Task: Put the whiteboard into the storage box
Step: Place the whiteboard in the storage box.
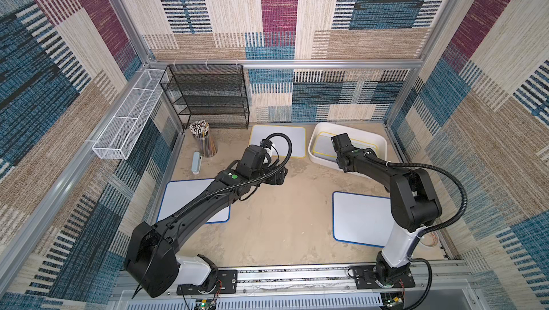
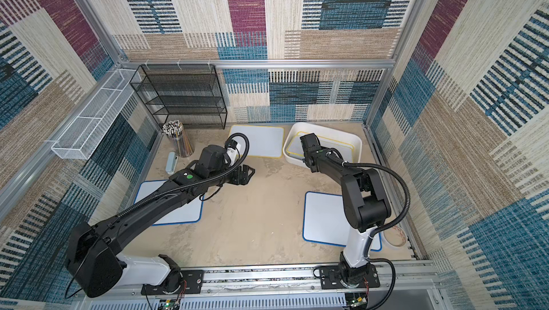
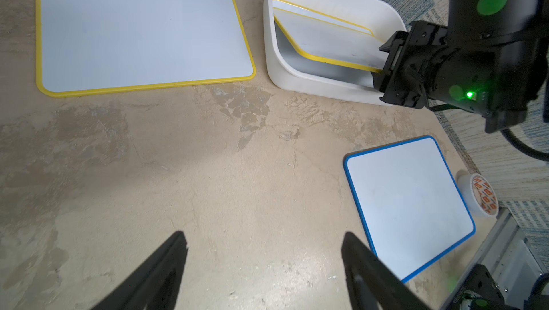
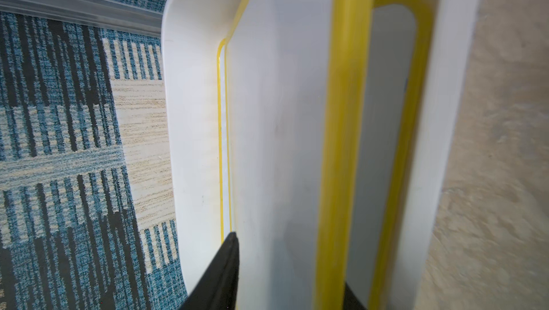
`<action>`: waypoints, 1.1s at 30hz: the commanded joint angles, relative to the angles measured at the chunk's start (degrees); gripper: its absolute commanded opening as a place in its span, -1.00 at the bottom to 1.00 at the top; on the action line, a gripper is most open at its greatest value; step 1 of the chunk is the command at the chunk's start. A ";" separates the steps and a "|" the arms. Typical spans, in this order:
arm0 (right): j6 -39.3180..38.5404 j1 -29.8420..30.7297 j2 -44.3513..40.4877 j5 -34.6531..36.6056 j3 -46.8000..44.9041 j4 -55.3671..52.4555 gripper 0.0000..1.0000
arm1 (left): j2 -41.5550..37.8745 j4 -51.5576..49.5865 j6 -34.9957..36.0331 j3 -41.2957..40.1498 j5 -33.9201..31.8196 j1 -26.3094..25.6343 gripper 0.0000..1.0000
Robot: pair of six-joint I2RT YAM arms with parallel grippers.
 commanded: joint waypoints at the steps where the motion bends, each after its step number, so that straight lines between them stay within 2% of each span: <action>1: 1.97 -0.50 0.12 -3.19 -0.25 3.00 -0.10 | 0.01 -0.08 -0.65 0.71 -0.38 0.02 0.67; 6: -3.10 -1.61 -0.53 -6.44 -1.43 6.33 0.20 | -0.01 -0.33 -0.90 0.72 -0.56 0.02 0.67; 9: -6.71 -2.67 -0.91 -8.96 -2.01 8.15 0.27 | -0.02 -0.27 -1.00 0.82 -0.56 0.14 0.67; 13: -10.42 -3.58 -1.74 -11.16 -2.57 9.65 0.47 | 0.12 -0.33 -0.97 0.83 -0.64 0.11 0.67; 19: -12.97 -3.83 -2.32 -13.19 -2.32 8.82 0.83 | 0.36 -0.49 -1.09 0.89 -0.73 0.24 0.67; 26: -13.85 -3.99 -2.21 -16.26 -2.16 7.84 1.00 | 0.69 -0.76 -1.14 1.06 -0.91 0.26 0.67; 33: -15.74 -4.15 -2.01 -18.83 -0.43 4.94 1.00 | 1.09 -1.03 -1.44 1.23 -0.91 0.29 0.67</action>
